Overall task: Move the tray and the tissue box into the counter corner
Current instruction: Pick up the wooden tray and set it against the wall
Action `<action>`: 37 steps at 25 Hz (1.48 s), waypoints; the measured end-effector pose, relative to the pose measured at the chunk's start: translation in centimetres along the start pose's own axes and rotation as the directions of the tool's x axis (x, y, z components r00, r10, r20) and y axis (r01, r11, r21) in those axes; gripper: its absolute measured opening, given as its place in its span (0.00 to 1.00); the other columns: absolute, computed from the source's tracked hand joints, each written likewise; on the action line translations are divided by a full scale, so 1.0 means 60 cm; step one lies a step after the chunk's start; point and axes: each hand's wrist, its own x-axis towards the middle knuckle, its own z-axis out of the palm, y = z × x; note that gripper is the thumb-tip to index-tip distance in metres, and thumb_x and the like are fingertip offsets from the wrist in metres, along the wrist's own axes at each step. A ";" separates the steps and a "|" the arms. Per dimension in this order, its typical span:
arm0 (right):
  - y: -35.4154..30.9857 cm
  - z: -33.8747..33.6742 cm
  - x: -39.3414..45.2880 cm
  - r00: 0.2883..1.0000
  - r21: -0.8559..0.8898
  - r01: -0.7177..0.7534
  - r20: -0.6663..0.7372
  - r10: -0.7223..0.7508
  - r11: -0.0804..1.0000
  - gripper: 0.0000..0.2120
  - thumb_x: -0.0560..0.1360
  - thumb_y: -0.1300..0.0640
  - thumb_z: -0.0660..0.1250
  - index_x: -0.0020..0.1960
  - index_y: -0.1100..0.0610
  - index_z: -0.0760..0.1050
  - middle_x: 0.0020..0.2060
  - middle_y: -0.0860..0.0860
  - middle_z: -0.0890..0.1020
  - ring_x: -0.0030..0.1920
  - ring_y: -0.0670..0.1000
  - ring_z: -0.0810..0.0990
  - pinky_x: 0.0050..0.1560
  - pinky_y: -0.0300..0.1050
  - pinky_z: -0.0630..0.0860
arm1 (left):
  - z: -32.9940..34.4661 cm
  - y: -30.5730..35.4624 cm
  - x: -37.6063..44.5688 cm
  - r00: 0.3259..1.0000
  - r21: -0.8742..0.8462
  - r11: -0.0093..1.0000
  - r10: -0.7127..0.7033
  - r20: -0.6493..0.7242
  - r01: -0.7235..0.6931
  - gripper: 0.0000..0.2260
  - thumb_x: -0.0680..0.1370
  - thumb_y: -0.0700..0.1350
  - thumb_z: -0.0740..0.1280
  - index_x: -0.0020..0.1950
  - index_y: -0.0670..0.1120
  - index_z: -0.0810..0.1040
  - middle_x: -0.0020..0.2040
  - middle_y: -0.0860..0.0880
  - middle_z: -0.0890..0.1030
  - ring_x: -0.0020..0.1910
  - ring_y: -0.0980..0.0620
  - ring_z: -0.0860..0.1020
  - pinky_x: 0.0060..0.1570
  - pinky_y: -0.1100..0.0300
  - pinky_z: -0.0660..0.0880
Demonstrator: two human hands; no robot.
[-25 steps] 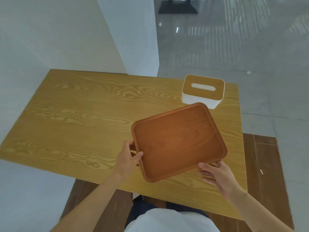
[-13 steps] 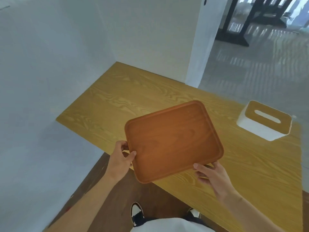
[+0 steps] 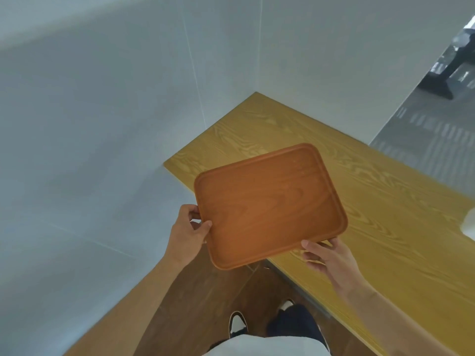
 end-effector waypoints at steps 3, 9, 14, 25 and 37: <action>-0.009 0.015 0.027 1.000 0.008 -0.003 0.001 0.003 1.000 0.17 0.71 0.60 0.76 0.58 0.54 0.76 0.42 0.53 0.87 0.42 0.53 0.84 0.44 0.50 0.79 | -0.004 -0.005 0.039 1.000 0.015 1.000 -0.008 0.005 0.008 0.16 0.77 0.41 0.72 0.50 0.59 0.69 0.50 0.52 0.79 0.37 0.56 0.81 0.38 0.53 0.81; -0.029 0.020 0.113 0.998 0.088 -0.026 -0.054 0.031 0.996 0.16 0.71 0.61 0.77 0.56 0.55 0.77 0.44 0.55 0.86 0.41 0.54 0.83 0.42 0.48 0.80 | 0.025 0.023 0.152 0.996 0.061 0.998 -0.006 0.085 0.001 0.15 0.77 0.40 0.72 0.52 0.55 0.69 0.50 0.50 0.78 0.41 0.49 0.81 0.41 0.46 0.82; -0.045 0.000 0.169 0.985 0.159 -0.042 -0.157 0.068 0.986 0.17 0.70 0.59 0.78 0.57 0.54 0.78 0.44 0.53 0.87 0.42 0.53 0.85 0.44 0.49 0.79 | 0.081 0.057 0.262 0.971 0.105 0.994 -0.039 0.237 0.014 0.13 0.78 0.40 0.71 0.54 0.53 0.69 0.51 0.48 0.78 0.44 0.45 0.81 0.43 0.42 0.81; -0.046 -0.029 0.259 0.888 0.265 -0.138 -0.394 0.238 0.954 0.18 0.67 0.57 0.80 0.53 0.60 0.79 0.43 0.56 0.88 0.37 0.51 0.85 0.36 0.45 0.80 | 0.222 0.091 0.452 0.885 0.279 0.958 -0.074 0.460 -0.065 0.13 0.78 0.41 0.71 0.52 0.54 0.70 0.50 0.51 0.79 0.43 0.50 0.81 0.44 0.46 0.81; -0.042 0.014 0.371 0.712 0.437 -0.217 -0.541 0.448 0.873 0.16 0.67 0.55 0.81 0.48 0.63 0.81 0.44 0.59 0.88 0.34 0.51 0.84 0.35 0.48 0.78 | 0.376 0.117 0.664 0.713 0.448 0.806 -0.046 0.699 -0.388 0.12 0.78 0.42 0.71 0.56 0.47 0.70 0.45 0.54 0.78 0.42 0.55 0.78 0.35 0.66 0.69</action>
